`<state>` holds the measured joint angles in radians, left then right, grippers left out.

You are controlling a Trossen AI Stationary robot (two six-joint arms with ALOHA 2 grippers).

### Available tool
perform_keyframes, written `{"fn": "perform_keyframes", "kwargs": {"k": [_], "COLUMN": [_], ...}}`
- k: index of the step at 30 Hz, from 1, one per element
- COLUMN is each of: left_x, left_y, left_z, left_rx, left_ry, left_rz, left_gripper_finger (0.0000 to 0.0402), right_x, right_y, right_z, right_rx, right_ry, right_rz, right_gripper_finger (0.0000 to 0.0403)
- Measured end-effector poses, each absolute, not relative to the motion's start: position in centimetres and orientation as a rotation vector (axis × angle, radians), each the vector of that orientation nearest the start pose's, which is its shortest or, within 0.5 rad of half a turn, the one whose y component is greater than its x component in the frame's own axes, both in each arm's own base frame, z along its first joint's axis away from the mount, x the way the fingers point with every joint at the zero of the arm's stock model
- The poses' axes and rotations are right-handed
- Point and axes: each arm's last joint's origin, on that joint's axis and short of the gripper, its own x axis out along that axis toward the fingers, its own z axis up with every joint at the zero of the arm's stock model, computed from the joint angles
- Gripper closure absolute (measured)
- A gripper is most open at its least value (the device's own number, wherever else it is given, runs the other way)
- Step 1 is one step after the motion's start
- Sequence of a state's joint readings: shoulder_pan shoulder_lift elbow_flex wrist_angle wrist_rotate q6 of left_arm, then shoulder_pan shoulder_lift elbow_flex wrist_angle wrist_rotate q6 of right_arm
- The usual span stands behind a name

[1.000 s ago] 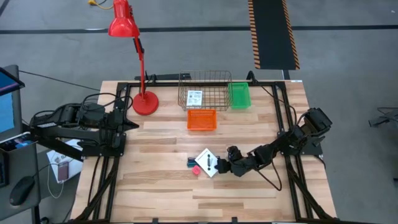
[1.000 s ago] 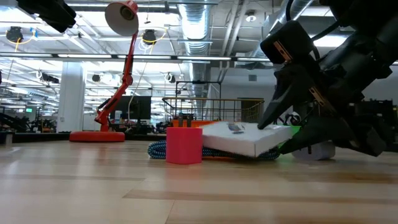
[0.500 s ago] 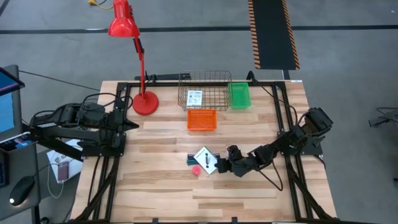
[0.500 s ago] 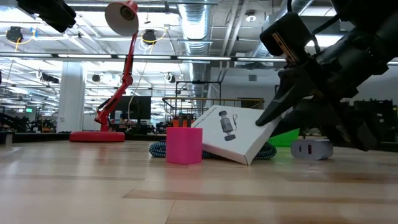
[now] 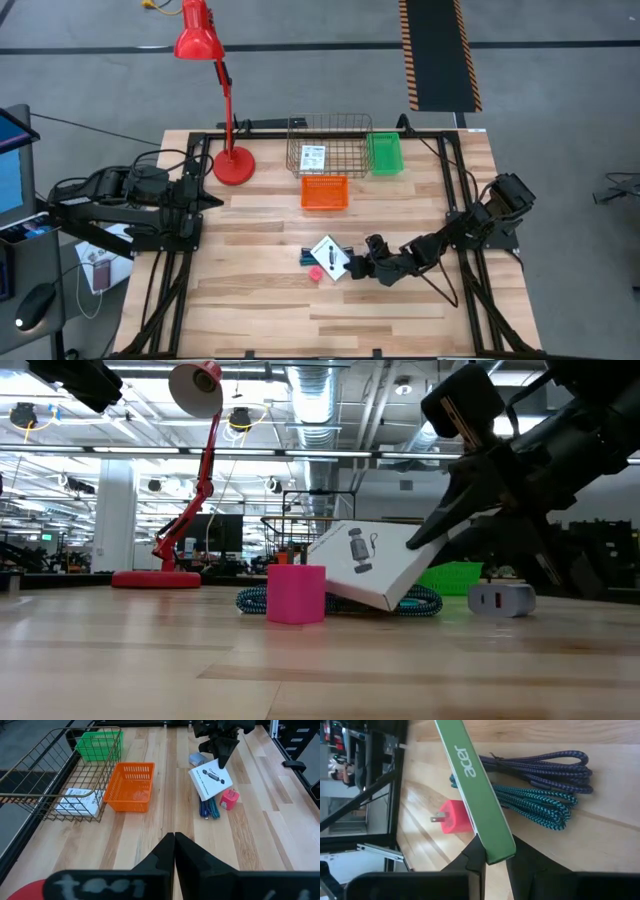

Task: Pick and place items into bin
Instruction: Put the card reader box into the gold wire basket

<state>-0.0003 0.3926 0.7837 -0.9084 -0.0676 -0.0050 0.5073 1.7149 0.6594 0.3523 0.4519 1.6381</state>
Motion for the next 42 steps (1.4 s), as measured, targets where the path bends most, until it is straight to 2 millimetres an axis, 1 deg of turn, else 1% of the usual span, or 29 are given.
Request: {"fn": "perform_keyframes", "kwargs": {"k": [7, 10, 14, 18, 21, 24, 26, 29, 32, 37, 39, 42], "left_x": [6.4, 6.4, 6.4, 6.4, 6.4, 6.4, 6.4, 6.4, 6.4, 6.4, 6.4, 6.4], "left_y": [0.2, 0.2, 0.2, 0.2, 0.2, 0.2, 0.2, 0.2, 0.2, 0.2, 0.2, 0.2], "left_z": [30.6, 30.6, 30.6, 30.6, 30.6, 30.6, 30.6, 30.6, 30.6, 30.6, 30.6, 30.6], "left_rx": [0.014, 0.014, 0.018, 0.013, 0.02, 0.013, 0.014, 0.02, 0.012, 0.019, 0.015, 0.013], "left_ry": [0.517, 0.517, 0.517, 0.517, 0.517, 0.517, 0.517, 0.517, 0.517, 0.517, 0.517, 0.517], "left_rz": [0.067, 0.067, 0.065, 0.067, 0.065, 0.067, 0.067, 0.065, 0.068, 0.065, 0.066, 0.067], "left_gripper_finger": [0.0401, 0.0401, 0.0401, 0.0401, 0.0401, 0.0401, 0.0401, 0.0401, 0.0401, 0.0401, 0.0401, 0.0401], "right_x": [27.4, 27.6, 27.5, 27.3, 27.4, 27.4, 27.3, 27.3, 27.2, 26.9, 26.7, 26.4], "right_y": [13.7, 13.5, 12.6, 10.8, 8.7, 6.1, 4.2, 1.3, -1.9, -6.7, -8.2, -10.0], "right_z": [12.6, 13.3, 15.1, 17.6, 19.6, 21.4, 22.3, 23.2, 23.5, 22.9, 22.4, 22.1], "right_rx": [1.25, 1.232, 1.159, 1.013, 0.889, 0.77, 0.697, 0.608, 0.571, 0.565, 0.57, 0.569], "right_ry": [0.437, 0.397, 0.312, 0.188, 0.122, 0.08, 0.054, 0.053, 0.072, 0.122, 0.137, 0.134], "right_rz": [-0.397, -0.383, -0.401, -0.459, -0.49, -0.526, -0.566, -0.6, -0.6, -0.607, -0.627, -0.654], "right_gripper_finger": [0.036, 0.036, 0.036, 0.036, 0.036, 0.036, 0.0361, 0.0361, 0.0361, 0.0361, 0.0361, 0.0361]}}
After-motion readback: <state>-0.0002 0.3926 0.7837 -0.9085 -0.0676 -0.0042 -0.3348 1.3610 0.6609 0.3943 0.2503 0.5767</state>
